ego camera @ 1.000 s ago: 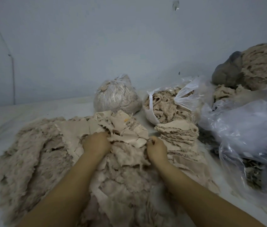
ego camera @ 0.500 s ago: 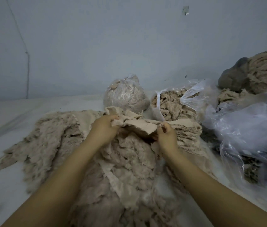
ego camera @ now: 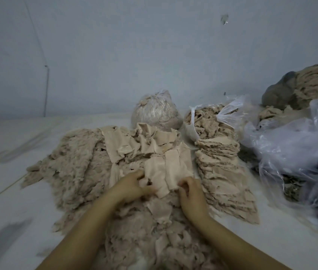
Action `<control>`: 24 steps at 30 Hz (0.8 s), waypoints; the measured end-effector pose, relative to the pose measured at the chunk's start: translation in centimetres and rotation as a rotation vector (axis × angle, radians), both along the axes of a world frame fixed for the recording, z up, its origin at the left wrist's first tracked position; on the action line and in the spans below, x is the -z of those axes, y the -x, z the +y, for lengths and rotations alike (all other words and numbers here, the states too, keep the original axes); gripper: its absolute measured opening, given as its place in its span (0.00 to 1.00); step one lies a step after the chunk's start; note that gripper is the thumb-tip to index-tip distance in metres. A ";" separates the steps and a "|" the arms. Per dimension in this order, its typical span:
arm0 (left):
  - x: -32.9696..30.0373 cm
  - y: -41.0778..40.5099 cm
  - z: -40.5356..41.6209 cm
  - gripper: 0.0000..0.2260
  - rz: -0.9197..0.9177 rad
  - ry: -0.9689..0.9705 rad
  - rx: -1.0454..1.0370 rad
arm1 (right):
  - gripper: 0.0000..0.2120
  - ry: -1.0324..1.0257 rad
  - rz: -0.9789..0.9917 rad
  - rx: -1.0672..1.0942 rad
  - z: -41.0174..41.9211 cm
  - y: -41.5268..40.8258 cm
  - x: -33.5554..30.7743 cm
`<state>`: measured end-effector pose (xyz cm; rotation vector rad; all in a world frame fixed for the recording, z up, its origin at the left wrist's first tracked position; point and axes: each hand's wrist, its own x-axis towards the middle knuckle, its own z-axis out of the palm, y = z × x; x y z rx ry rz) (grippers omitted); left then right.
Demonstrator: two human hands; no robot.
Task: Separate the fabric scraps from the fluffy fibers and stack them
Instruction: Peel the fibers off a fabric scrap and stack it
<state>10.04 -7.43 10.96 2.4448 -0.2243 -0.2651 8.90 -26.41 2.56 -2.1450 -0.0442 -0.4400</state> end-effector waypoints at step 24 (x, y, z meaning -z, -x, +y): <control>2.2 -4.8 -3.4 0.10 -0.411 0.378 -0.193 | 0.04 -1.075 0.478 -0.441 0.1 1.5 -0.9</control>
